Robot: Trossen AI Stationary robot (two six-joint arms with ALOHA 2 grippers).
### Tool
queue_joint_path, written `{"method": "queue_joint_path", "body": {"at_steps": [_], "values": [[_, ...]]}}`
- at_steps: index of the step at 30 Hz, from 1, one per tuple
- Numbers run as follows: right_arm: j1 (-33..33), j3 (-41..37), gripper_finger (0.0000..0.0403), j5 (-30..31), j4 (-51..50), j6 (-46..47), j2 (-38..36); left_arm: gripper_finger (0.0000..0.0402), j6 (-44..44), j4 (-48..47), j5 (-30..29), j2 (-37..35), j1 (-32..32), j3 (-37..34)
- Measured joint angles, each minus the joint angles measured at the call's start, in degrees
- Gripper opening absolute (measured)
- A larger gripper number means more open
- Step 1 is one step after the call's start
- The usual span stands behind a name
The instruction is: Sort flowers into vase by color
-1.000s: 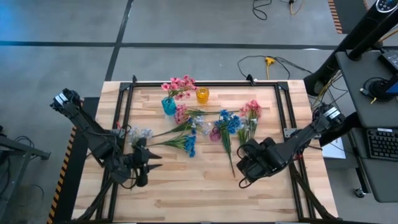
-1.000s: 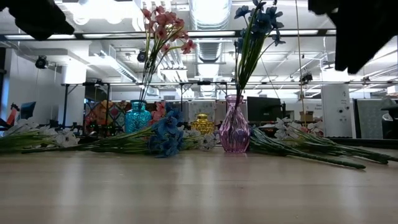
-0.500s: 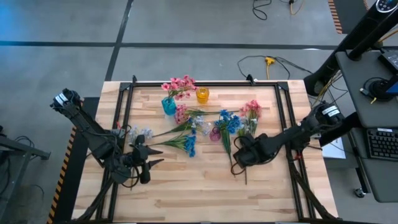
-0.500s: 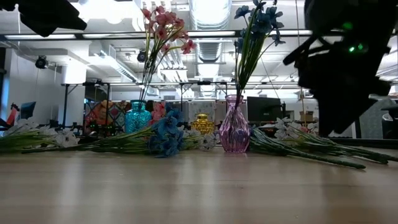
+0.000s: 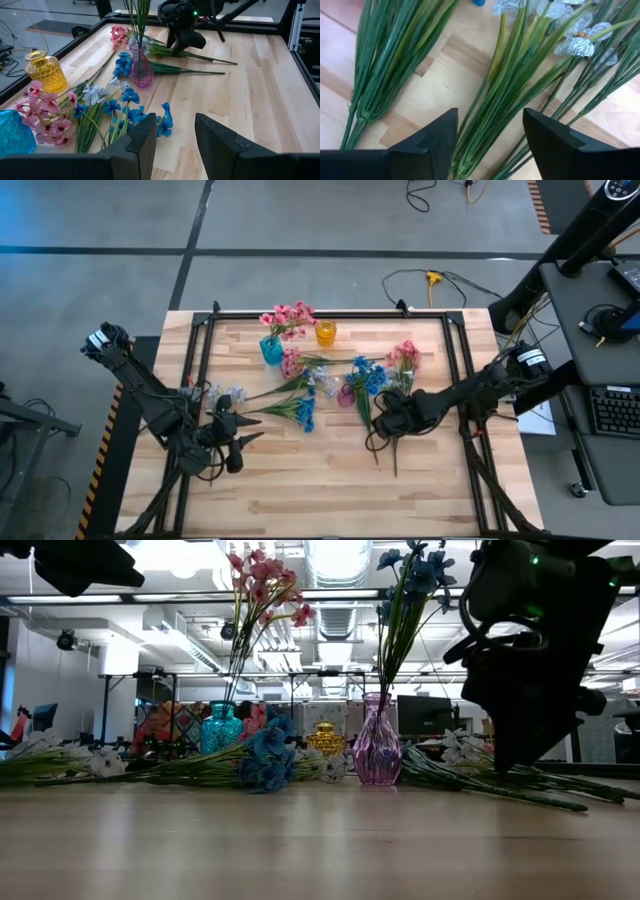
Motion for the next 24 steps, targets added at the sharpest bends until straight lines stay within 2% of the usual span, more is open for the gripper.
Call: {"method": "queue_joint_path", "body": {"at_steps": [7, 17, 24], "values": [[-0.6, -1.4, 0.0164, 0.0, 3.7, -0.7, 0.0, 0.0119, 0.0, 0.0, 0.0, 0.0, 0.0, 0.0], [-0.5, -4.0, 0.0130, 0.2, 5.9, 0.7, 0.0, 0.0119, 0.0, 0.0, 0.0, 0.0, 0.0, 0.0], [-0.6, -4.1, 0.0065, 0.4, 5.9, 0.8, 0.0, 0.0119, 0.0, 0.0, 0.0, 0.0, 0.0, 0.0]]}}
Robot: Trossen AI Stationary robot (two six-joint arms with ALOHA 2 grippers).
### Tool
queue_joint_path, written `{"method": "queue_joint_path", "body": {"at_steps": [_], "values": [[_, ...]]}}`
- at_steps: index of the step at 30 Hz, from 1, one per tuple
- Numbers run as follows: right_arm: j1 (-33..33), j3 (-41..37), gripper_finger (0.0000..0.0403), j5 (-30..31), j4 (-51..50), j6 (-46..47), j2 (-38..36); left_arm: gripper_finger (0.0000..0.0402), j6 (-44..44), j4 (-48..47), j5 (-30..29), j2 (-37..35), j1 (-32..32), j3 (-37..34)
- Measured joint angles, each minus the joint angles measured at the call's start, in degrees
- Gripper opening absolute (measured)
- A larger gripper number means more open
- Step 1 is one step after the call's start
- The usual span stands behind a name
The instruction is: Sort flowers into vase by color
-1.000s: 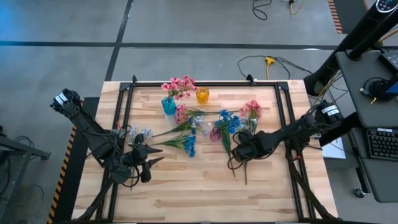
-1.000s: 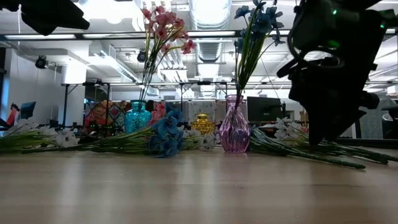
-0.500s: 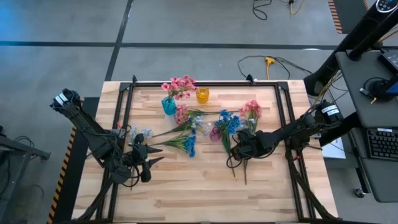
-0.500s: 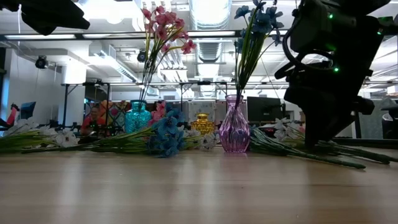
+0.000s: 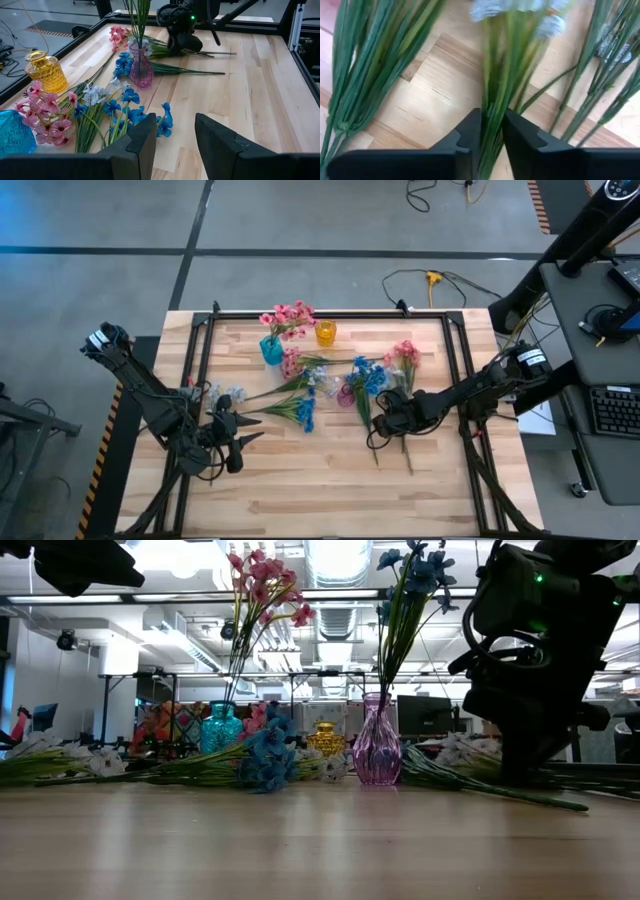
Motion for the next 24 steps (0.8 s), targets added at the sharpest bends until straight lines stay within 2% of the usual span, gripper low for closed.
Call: {"method": "queue_joint_path", "body": {"at_steps": [7, 19, 24], "values": [[0.0, 0.0, 0.0020, -0.6, -0.6, 0.2, -1.7, 0.0119, 0.0, 0.0, 0.0, 0.0, 0.0, 0.0], [0.0, 0.0, 0.0018, -0.3, -4.2, -0.5, -15.1, 0.0119, 0.0, -0.2, 0.0, 0.0, 0.0, 0.0], [0.0, 0.0, 0.0018, 2.7, -5.9, -1.5, -20.2, 0.0119, 0.0, -0.2, 0.0, 0.0, 0.0, 0.0]]}}
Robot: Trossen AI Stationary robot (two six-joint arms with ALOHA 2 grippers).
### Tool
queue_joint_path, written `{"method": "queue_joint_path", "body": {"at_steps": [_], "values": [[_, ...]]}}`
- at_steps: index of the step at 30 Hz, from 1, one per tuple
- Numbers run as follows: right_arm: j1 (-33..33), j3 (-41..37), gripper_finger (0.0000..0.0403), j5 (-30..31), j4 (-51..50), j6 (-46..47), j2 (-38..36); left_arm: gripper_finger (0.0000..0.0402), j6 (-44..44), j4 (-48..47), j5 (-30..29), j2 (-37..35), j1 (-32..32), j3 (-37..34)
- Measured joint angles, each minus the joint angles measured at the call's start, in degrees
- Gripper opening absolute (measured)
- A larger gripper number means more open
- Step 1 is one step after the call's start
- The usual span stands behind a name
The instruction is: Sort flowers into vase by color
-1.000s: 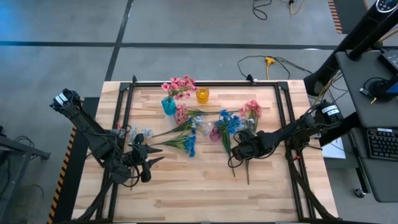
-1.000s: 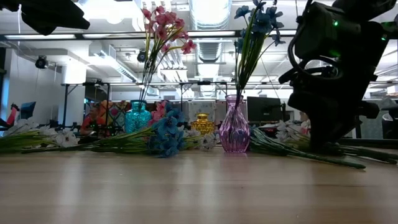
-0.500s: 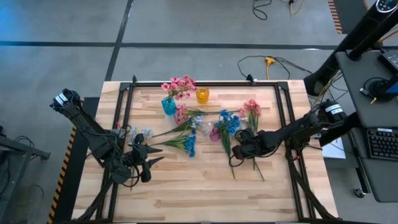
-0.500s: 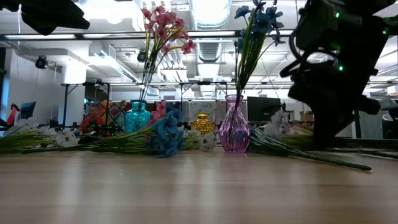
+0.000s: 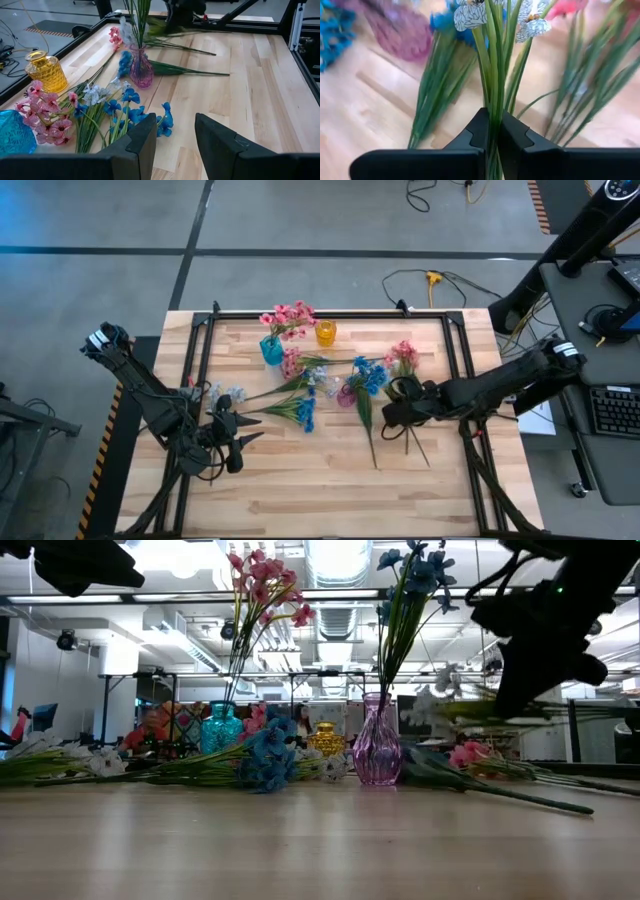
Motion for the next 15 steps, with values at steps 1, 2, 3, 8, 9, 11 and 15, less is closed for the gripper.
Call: {"method": "queue_joint_path", "body": {"at_steps": [1, 2, 3, 8, 9, 11, 15], "values": [[0.0, 0.0, 0.0018, 1.0, -0.7, 0.0, -0.9, 0.0119, 0.0, 0.0, 0.0, 0.0, 0.0, 0.0], [0.0, 0.0, 0.0018, 2.3, -1.3, 0.1, -1.7, 0.0119, 0.0, 0.0, 0.0, 0.0, 0.0, 0.0], [0.0, 0.0, 0.0018, 4.0, -1.5, 0.1, -2.3, 0.0119, 0.0, 0.0, 0.0, 0.0, 0.0, 0.0], [0.0, 0.0, 0.0018, 16.5, 0.5, -2.6, -4.5, 0.0119, 0.5, 0.1, -0.6, 0.0, 0.0, 0.0], [-0.1, 0.0, 0.0018, 18.8, 1.4, -3.9, -4.7, 0.0119, 0.8, 0.3, -1.2, 0.0, 0.0, 0.0], [-0.9, 0.0, 0.0018, 22.0, 4.3, -7.8, -5.5, 0.0119, 1.1, 0.6, -2.0, 0.0, 0.0, 0.0], [-5.5, 0.0, 0.0018, 22.7, 10.1, -17.1, -7.7, 0.0119, 2.4, 0.8, -2.8, 0.0, 0.0, 0.0]]}}
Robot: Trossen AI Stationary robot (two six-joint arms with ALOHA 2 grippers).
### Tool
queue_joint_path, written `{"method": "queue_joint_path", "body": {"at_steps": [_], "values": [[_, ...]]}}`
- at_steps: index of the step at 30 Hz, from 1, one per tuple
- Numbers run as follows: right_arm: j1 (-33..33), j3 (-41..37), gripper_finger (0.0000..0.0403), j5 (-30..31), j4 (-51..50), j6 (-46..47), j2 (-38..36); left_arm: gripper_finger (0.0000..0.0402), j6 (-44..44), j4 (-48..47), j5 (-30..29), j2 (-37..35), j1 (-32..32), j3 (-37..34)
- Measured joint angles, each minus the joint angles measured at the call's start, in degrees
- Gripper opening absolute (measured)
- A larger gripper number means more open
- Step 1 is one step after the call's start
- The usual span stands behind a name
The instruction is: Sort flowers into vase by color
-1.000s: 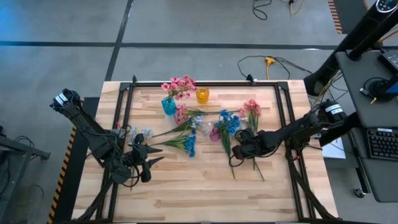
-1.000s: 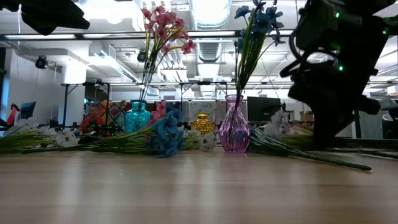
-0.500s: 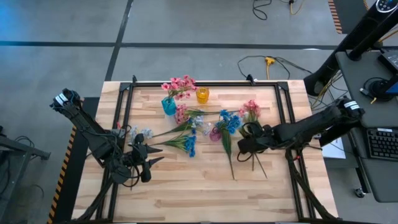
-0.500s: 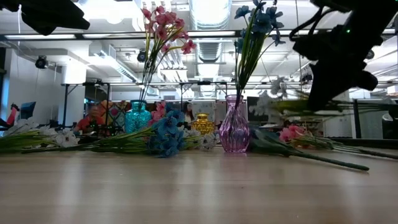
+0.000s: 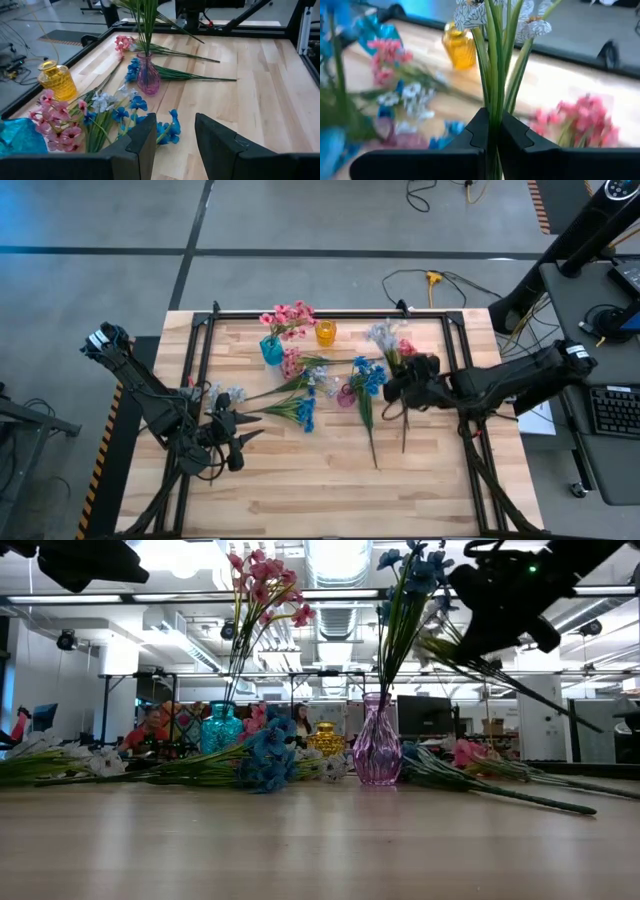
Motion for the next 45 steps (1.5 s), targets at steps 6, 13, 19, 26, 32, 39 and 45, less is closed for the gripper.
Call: {"method": "queue_joint_path", "body": {"at_steps": [6, 13, 19, 26, 32, 39, 45], "values": [[-8.0, 1.1, 0.0018, -2.2, 0.9, -9.5, -4.1, 0.0119, 0.5, 0.1, -0.1, 0.0, 0.0, 0.0], [-12.6, 3.8, 0.0018, -3.7, 1.1, -16.7, -8.3, 0.0119, 0.7, 0.1, -0.2, 0.0, 0.0, 0.0], [-15.9, 7.5, 0.0018, -3.4, 1.4, -24.3, -10.1, 0.0119, 1.6, 0.1, -2.6, 0.0, 0.0, 0.0], [-22.3, 10.1, 0.0018, -4.4, 9.2, -37.0, -8.5, 0.0119, 2.0, 0.1, -6.0, 0.0, 0.0, 0.0], [-30.9, 10.7, 0.0018, -14.0, 21.8, -47.8, -4.7, 0.0119, 4.0, 0.1, -6.1, 0.0, 0.0, 0.0], [-43.5, 10.3, 0.0018, -33.3, 36.8, -56.9, 1.2, 0.0119, 9.3, 1.0, -6.1, 0.0, 0.0, 0.0], [-52.1, 7.2, 0.0018, -40.0, 43.5, -62.1, 4.9, 0.0119, 10.5, 1.5, -6.2, 0.0, 0.0, 0.0]]}}
